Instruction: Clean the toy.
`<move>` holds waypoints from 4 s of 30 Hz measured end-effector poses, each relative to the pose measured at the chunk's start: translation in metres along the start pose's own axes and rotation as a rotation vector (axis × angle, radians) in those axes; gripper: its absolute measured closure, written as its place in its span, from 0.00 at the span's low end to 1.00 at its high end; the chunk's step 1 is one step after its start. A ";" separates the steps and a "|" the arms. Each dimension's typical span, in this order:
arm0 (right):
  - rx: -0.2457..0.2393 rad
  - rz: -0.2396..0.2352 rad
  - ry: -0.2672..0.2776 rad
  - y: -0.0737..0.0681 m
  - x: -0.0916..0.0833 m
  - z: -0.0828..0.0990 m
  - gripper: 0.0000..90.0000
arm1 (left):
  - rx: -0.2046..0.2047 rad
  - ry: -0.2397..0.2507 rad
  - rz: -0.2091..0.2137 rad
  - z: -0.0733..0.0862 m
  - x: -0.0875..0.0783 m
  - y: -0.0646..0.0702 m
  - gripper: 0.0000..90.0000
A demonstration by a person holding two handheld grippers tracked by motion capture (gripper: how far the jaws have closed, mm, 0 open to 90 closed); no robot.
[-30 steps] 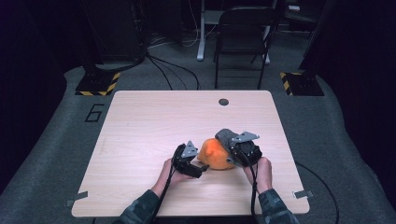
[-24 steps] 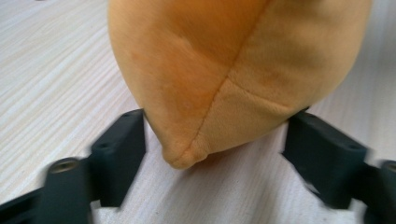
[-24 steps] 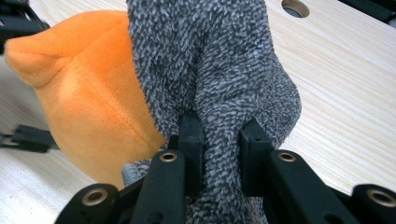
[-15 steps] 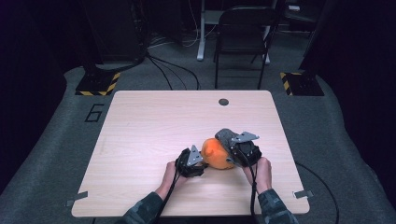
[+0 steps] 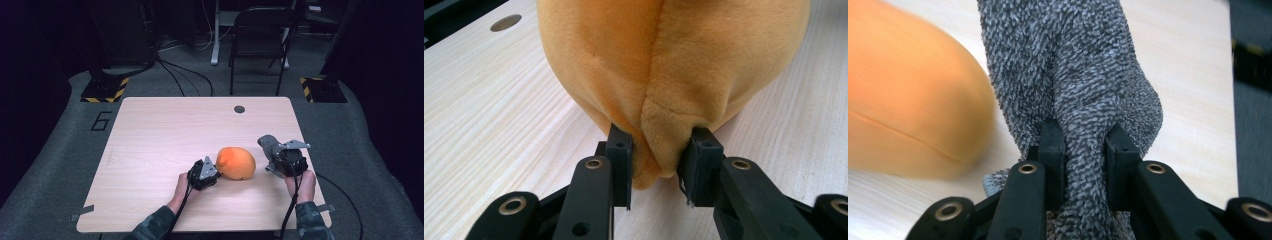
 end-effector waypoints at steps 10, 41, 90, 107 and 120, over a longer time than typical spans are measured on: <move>0.011 -0.009 -0.096 0.001 0.027 0.021 0.83 | 0.061 0.042 -0.051 -0.003 -0.001 0.003 0.85; 0.034 0.002 -0.051 0.011 0.011 0.008 0.83 | -0.541 0.106 0.229 -0.029 -0.021 0.005 0.86; -0.030 -0.047 -0.133 -0.023 0.033 0.009 0.82 | -0.368 0.059 0.168 -0.017 -0.007 0.010 0.85; -0.152 -0.128 0.034 -0.082 0.000 -0.031 0.82 | -0.334 0.052 0.160 -0.018 -0.007 0.014 0.85; -0.055 -0.062 -0.113 -0.034 0.034 0.008 0.82 | -0.322 0.059 0.165 -0.019 -0.006 0.014 0.85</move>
Point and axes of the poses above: each handheld gripper's, and its own axes: x roughly forward along the jaws, z roughly out of its underside, y roughly to its right, the point moved 10 cm from there along x, roughly forward along the jaws, and after that the axes turned 1 degree about z, right-handed, at the moved point
